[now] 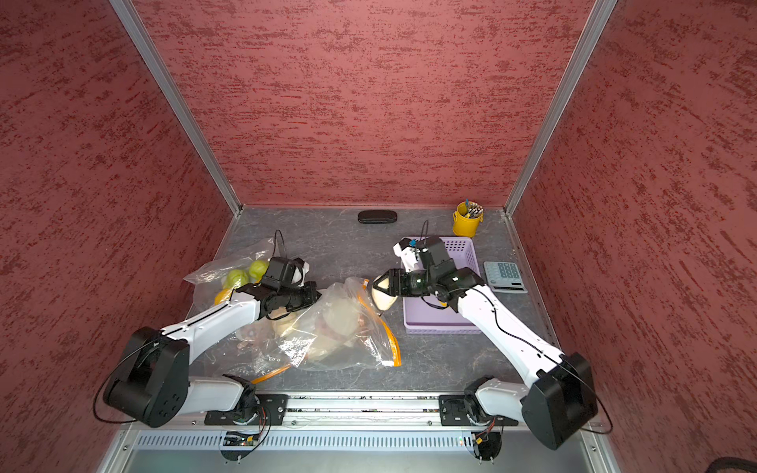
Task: Open the zip-top bag and take out the pear
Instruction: Place the pear in the basket.
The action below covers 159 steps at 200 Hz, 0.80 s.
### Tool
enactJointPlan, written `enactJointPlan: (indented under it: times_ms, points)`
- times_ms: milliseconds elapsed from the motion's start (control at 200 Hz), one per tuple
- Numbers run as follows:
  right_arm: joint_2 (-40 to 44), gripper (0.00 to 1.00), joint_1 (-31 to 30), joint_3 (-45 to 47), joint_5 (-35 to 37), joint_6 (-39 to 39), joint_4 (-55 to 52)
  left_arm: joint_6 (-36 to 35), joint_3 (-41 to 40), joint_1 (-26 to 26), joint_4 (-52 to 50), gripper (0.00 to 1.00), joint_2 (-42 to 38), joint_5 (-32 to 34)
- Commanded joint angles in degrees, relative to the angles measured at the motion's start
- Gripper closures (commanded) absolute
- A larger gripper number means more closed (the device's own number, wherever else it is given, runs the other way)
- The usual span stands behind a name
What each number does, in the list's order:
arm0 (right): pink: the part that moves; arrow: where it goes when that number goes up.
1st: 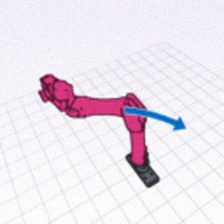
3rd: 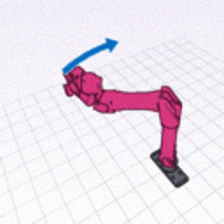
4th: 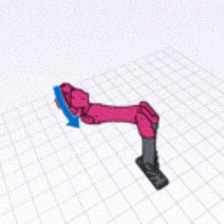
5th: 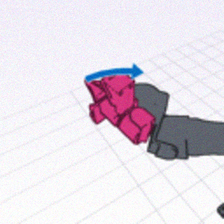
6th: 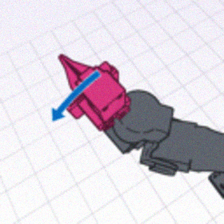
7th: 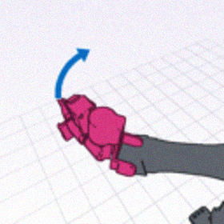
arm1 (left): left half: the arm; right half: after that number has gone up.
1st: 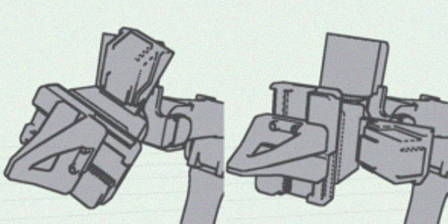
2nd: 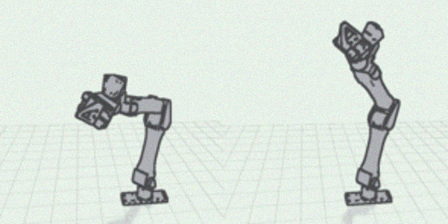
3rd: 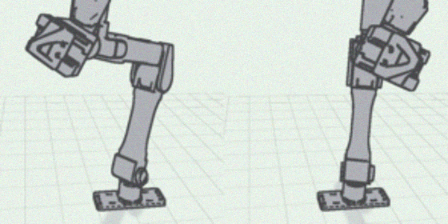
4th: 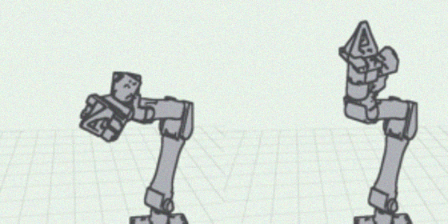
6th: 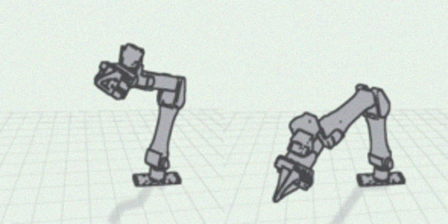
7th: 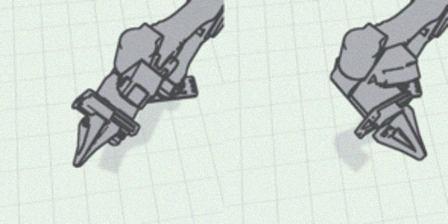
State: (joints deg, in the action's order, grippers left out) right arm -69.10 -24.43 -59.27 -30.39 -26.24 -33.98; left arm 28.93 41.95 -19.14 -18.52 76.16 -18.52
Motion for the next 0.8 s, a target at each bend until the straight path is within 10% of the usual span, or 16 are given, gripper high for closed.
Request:
enactJointPlan:
  times_ms: [0,130,286,461,791]
  points:
    - [3.06,0.42,4.85,1.47,7.66,2.12,-7.41,0.77,2.01,0.21,-0.87,1.00,-2.63,-1.77]
    - [3.89,0.40,10.10,3.14,16.13,1.98,-8.69,1.22,4.10,-0.24,-1.10,0.99,-6.59,-1.62]
    - [1.86,0.37,14.74,5.75,24.18,1.03,-6.88,-0.34,12.66,-5.06,-5.12,0.53,-10.50,0.40]
    - [-3.90,0.22,16.68,8.02,30.76,1.83,-1.79,-1.29,25.17,-15.58,-13.15,0.24,-5.95,1.88]
    - [-1.31,0.03,16.80,9.28,17.01,4.61,7.36,-5.58,37.80,-25.91,-31.04,0.04,8.21,8.32]
